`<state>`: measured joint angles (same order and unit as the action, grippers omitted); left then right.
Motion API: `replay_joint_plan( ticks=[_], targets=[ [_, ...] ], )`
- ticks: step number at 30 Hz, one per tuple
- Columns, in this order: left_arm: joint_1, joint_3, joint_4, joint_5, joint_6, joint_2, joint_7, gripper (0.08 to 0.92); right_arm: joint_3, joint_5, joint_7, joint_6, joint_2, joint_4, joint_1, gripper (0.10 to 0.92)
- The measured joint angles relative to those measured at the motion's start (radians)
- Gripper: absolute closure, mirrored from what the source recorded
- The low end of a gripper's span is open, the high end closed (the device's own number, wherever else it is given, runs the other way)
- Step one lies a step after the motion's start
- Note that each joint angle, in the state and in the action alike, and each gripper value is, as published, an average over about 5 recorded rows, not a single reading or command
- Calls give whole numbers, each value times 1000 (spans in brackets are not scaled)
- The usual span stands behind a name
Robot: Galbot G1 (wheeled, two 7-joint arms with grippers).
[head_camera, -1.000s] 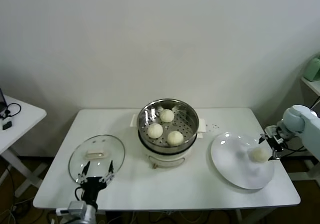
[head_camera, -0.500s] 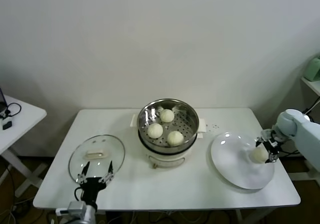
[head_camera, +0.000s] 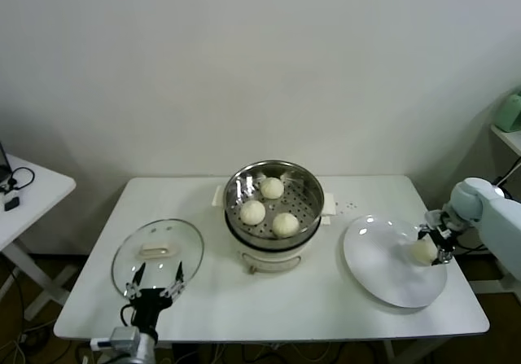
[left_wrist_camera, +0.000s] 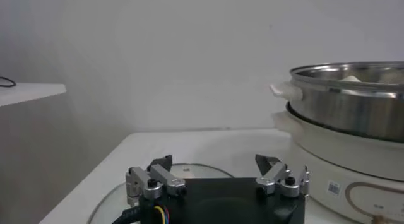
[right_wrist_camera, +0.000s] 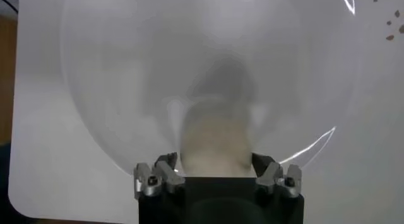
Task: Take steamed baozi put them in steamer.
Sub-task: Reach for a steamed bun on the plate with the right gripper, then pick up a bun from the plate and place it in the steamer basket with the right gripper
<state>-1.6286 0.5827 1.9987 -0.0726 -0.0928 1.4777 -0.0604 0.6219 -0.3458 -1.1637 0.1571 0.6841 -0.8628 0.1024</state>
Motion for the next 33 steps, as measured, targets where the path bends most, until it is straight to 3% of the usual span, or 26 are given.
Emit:
replay_joint_plan(
  ticks=[6,17,33],
  targets=[
    [-3,3,0,0,2,1,0,177,0,7,-1,-4,2,11,-10,304],
    [-7,8,3,-4,8,1,0,177,44,78,-1,-33,-12,-1,-52,313],
    [-12,-9,27,-7,15,5,1,177,421,528,10,-189,52,-65,-441,323]
  ],
)
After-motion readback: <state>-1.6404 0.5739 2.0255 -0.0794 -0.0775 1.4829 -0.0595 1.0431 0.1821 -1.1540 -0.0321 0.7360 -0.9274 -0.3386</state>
